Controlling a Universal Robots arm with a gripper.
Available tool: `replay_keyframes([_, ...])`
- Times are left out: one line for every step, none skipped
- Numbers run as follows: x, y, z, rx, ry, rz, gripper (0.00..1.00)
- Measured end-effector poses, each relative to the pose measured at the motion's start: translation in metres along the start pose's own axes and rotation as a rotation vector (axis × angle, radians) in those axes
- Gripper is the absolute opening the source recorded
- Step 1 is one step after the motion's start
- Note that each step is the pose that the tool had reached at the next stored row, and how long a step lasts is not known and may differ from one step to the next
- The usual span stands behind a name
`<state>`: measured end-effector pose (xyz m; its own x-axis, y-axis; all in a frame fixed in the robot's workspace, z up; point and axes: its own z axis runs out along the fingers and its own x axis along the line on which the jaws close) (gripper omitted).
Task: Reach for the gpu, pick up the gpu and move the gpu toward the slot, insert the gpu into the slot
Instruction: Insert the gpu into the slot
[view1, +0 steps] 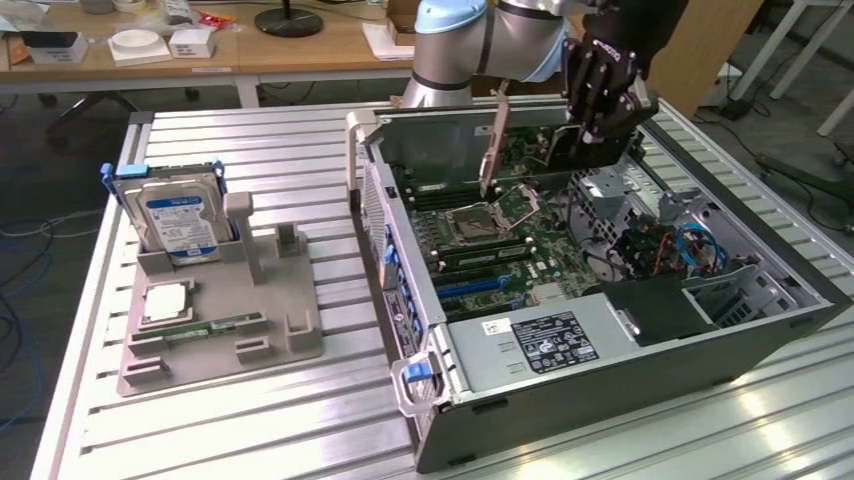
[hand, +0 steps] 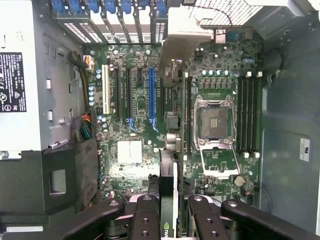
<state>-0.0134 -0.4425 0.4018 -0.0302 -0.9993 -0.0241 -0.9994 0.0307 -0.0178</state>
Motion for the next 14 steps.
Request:
replay_keyframes([0.001,0.0001,0.0014,0.0,0.0002,0.0,0.27])
replay_keyframes([0.001,0.0001,0.003,0.0,0.0001,0.0,0.27])
replay_keyframes([0.001,0.0,0.0044,-0.0001,0.0001,0.0,0.27])
replay_keyframes([0.003,0.0,0.0057,-0.0001,0.0002,0.0,0.27])
replay_keyframes([0.005,-0.0001,0.0074,-0.0002,0.0004,0.0,0.27])
replay_keyframes([0.007,-0.0001,0.0091,-0.0003,0.0004,0.0,0.27])
replay_keyframes([0.01,-0.0001,0.0109,-0.0003,0.0002,0.0,0.27])
replay_keyframes([0.013,-0.0002,0.0126,-0.0003,0.0002,0.0,0.27])
replay_keyframes([0.016,-0.0003,0.0145,-0.0004,0.0002,0.0,0.27])
replay_keyframes([0.017,-0.0003,0.0164,-0.0006,-0.0001,0.0,0.27])
replay_keyframes([0.018,-0.0002,0.0182,-0.001,-0.0001,0.0,0.27])
replay_keyframes([0.02,-0.0002,0.0198,-0.0015,0.0003,0.0,0.27])
replay_keyframes([0.021,-0.0002,0.0215,-0.0018,0.0002,0.0,0.27])
replay_keyframes([0.021,-0.0001,0.023,-0.0022,0.0001,0.0,0.27])
